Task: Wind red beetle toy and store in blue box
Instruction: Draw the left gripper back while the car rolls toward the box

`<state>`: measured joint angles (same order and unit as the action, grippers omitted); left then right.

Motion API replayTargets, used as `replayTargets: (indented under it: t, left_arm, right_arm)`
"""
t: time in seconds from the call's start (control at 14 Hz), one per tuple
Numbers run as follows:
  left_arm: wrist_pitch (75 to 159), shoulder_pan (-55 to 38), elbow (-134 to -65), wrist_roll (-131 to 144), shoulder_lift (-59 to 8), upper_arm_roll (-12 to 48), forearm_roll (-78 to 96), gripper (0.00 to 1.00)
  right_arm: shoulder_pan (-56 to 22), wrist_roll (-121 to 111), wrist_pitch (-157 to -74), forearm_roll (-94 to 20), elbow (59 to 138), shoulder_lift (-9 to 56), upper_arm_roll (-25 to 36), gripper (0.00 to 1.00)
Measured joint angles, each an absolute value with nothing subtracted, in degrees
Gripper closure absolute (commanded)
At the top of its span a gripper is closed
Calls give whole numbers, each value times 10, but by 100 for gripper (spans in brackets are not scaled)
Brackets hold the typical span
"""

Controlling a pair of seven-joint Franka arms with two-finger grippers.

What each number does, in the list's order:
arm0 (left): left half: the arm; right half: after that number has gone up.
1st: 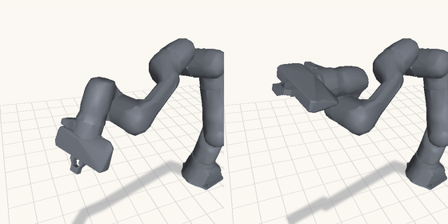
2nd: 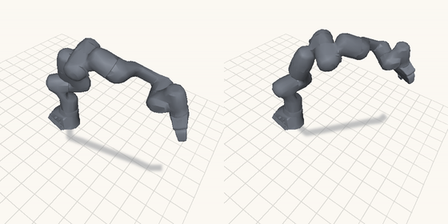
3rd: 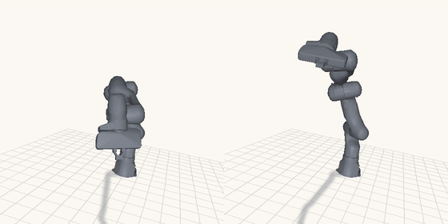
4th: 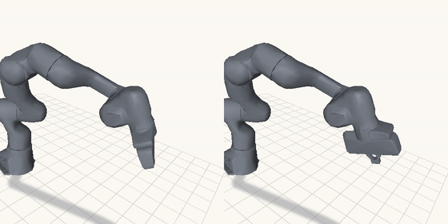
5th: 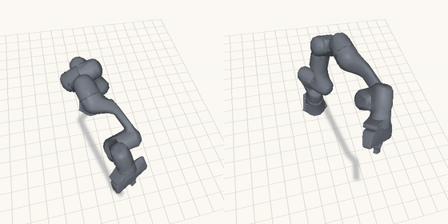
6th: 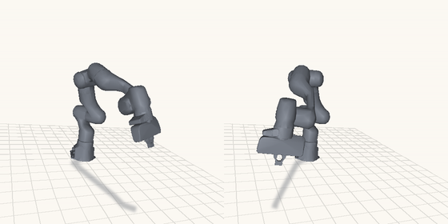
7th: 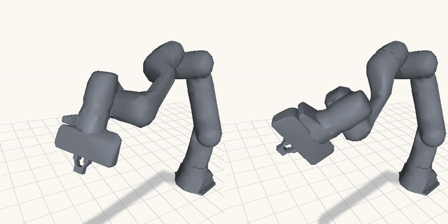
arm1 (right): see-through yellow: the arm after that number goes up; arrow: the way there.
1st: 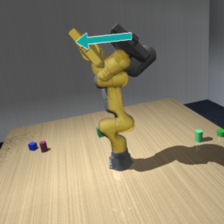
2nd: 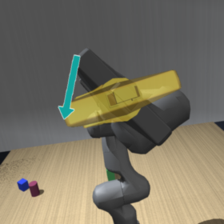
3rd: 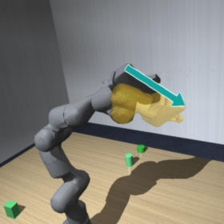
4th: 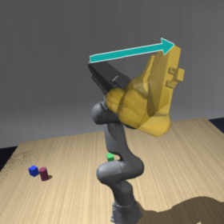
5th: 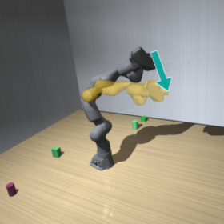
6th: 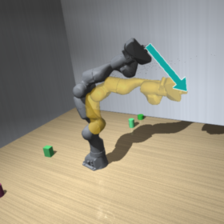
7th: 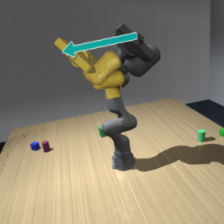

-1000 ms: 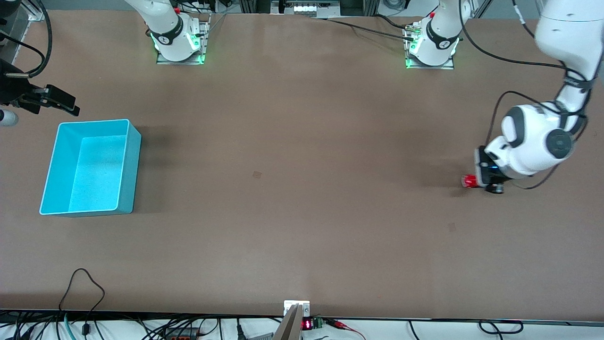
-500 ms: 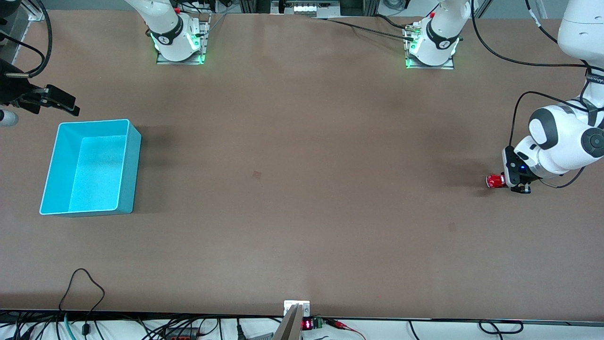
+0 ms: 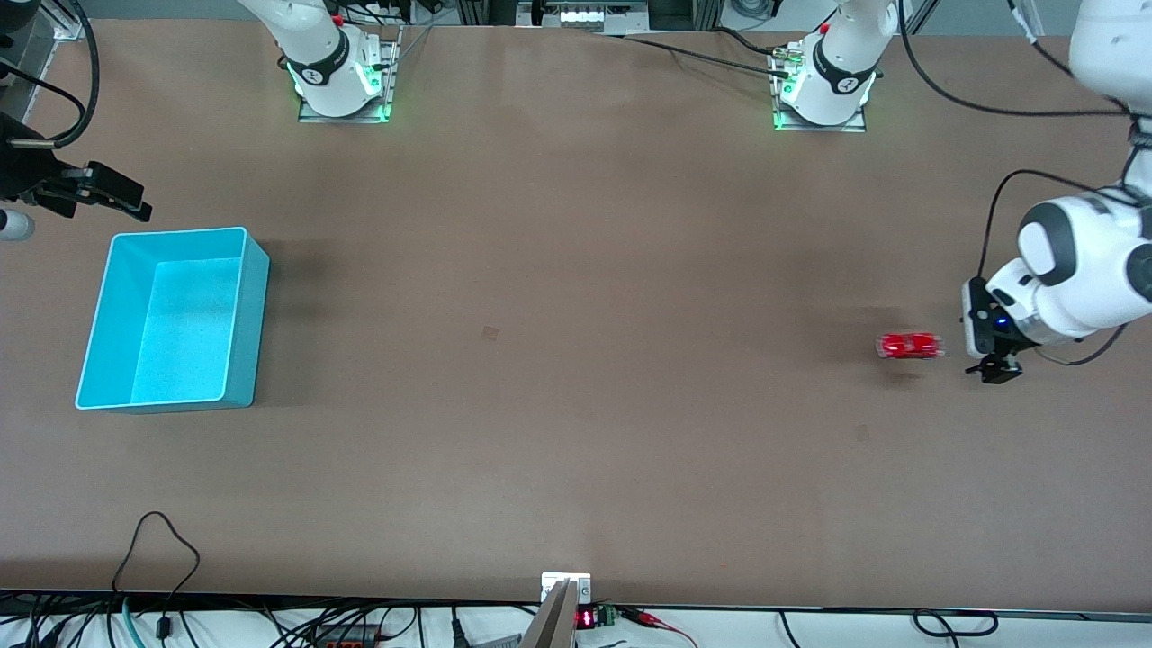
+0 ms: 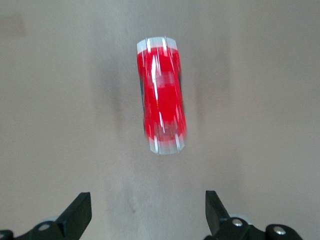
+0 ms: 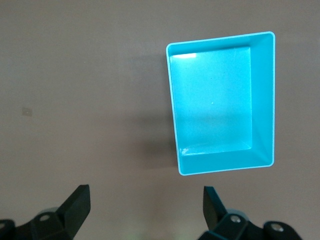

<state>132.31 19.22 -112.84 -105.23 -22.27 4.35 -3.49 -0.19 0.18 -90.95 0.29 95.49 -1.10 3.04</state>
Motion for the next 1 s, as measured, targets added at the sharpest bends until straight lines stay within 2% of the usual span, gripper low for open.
replayTargets:
  t: [0.21, 0.57, 1.0]
  left_arm:
    - [1225, 192, -1093, -994, -190, 51, -35, 0]
    - [1076, 189, -1002, -822, -185, 98, -35, 0]
    - [977, 161, -919, -650, -183, 114, -70, 0]
  right_arm:
    - [-2, 2, -918, 3, 955, -11, 30, 0]
    - [-2, 2, -926, 3, 955, -10, 31, 0]
    - [-1, 2, -931, 3, 953, 0, 32, 0]
